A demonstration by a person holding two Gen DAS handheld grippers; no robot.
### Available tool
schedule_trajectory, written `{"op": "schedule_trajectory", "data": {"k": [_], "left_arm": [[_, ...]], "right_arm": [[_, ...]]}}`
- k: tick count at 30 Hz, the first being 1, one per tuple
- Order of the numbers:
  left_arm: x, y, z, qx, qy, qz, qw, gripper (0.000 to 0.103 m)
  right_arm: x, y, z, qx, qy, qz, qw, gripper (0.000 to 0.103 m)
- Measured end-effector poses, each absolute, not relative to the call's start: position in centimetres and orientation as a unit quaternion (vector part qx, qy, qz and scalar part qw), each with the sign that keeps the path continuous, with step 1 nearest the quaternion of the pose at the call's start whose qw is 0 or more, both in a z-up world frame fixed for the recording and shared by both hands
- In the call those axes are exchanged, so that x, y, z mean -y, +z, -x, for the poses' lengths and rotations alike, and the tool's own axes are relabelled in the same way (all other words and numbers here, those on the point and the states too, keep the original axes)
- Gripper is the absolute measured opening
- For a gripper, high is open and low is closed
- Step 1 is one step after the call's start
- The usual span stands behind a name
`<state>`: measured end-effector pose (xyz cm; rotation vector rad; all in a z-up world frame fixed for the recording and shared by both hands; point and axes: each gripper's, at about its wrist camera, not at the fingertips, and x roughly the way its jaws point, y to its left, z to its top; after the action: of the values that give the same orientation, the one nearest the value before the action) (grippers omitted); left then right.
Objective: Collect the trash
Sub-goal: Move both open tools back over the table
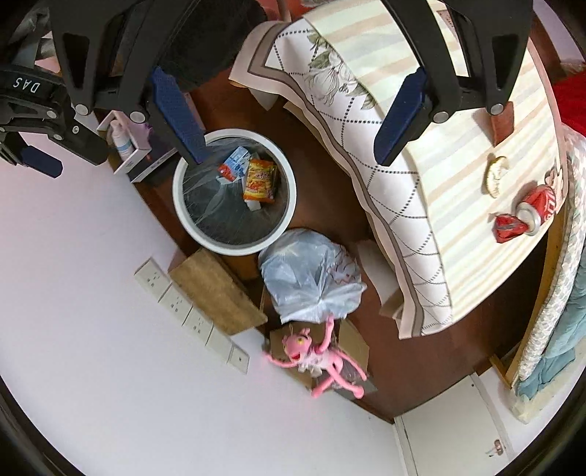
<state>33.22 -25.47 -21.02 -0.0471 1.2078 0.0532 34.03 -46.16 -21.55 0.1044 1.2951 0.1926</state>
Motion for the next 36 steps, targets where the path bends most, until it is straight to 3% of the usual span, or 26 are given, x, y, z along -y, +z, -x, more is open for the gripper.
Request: {"op": "schedule_trajectory", "data": {"k": [8, 13, 26, 34, 36], "left_arm": [[21.9, -16.4, -29.5, -0.526, 0.052, 0.055, 0.847, 0.094], [15.0, -16.0, -26.7, -0.512, 0.118, 0.073, 0.847, 0.094], [-10.0, -26.4, -16.2, -0.557, 0.373, 0.124, 0.732, 0.094], [-16.4, -31.6, -14.2, -0.58, 0.412, 0.151, 0.686, 0.094], [-16.8, -31.8, -13.8, -0.583, 0.412, 0.154, 0.684, 0.094]], "right_arm": [[43.6, -15.3, -30.9, -0.562, 0.132, -0.079, 0.812, 0.103], [37.5, -14.1, -30.0, -0.563, 0.187, -0.073, 0.802, 0.103], [9.1, -23.8, -32.4, -0.639, 0.289, -0.01, 0.713, 0.103], [-3.3, -30.4, -34.6, -0.669, 0.257, 0.03, 0.697, 0.102], [-4.9, -31.4, -34.7, -0.666, 0.246, 0.049, 0.703, 0.095]]}}
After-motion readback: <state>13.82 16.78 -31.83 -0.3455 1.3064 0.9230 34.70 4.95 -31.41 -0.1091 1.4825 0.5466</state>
